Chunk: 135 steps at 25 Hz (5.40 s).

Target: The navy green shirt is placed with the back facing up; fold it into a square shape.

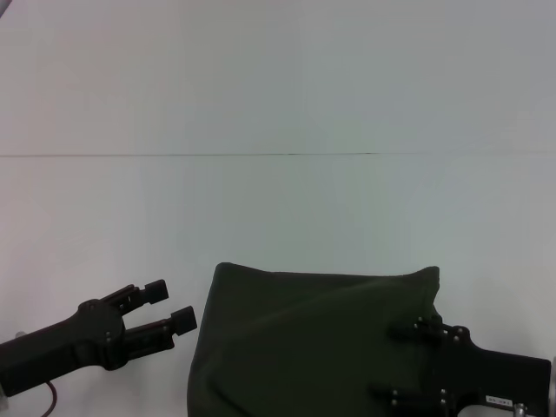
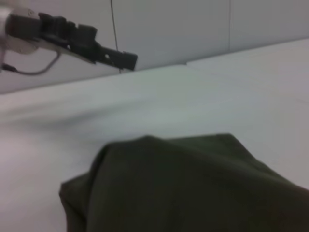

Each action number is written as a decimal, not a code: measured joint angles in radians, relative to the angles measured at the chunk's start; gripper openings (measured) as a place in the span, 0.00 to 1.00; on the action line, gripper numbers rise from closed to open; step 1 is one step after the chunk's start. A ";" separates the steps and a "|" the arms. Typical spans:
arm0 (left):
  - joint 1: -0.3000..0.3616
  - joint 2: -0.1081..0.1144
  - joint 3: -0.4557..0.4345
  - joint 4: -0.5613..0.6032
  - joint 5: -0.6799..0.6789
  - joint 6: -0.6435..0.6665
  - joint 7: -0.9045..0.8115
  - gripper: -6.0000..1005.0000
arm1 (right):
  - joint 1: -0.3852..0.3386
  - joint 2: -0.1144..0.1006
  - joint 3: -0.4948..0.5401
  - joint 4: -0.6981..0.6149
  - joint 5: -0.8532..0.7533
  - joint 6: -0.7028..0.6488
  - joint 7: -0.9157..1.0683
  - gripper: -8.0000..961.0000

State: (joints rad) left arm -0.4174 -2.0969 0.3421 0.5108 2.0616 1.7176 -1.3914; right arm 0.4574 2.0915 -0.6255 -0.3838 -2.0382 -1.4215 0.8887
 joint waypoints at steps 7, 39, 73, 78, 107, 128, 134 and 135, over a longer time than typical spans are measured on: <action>-0.001 0.000 0.000 0.000 0.000 0.000 0.000 0.95 | -0.025 0.001 0.024 -0.041 0.042 -0.136 -0.050 0.90; 0.002 -0.005 -0.009 0.000 -0.029 0.010 -0.002 0.95 | 0.360 0.019 -0.130 0.237 0.048 0.132 -0.086 0.01; -0.011 -0.015 -0.008 0.000 -0.029 0.002 -0.001 0.94 | 0.201 0.007 -0.066 0.193 0.090 0.152 -0.060 0.01; -0.015 -0.016 -0.007 0.000 -0.029 -0.001 -0.001 0.94 | 0.217 0.010 -0.081 0.214 0.084 0.254 -0.048 0.01; -0.038 -0.025 -0.002 0.000 -0.027 -0.012 -0.001 0.94 | 0.041 0.004 -0.090 0.106 0.222 0.277 -0.010 0.01; -0.040 -0.025 0.001 -0.014 -0.018 -0.010 -0.002 0.94 | -0.021 0.002 -0.027 0.040 0.231 0.062 0.020 0.01; -0.038 -0.017 0.031 -0.019 -0.015 -0.006 -0.015 0.93 | -0.019 0.001 -0.058 0.037 0.195 -0.032 -0.007 0.01; -0.037 -0.017 0.031 -0.020 -0.015 -0.007 -0.015 0.93 | -0.017 0.001 -0.080 0.037 0.179 -0.050 -0.015 0.01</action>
State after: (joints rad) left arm -0.4547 -2.1138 0.3735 0.4912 2.0464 1.7107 -1.4063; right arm 0.4400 2.0924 -0.7055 -0.3465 -1.8588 -1.4715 0.8738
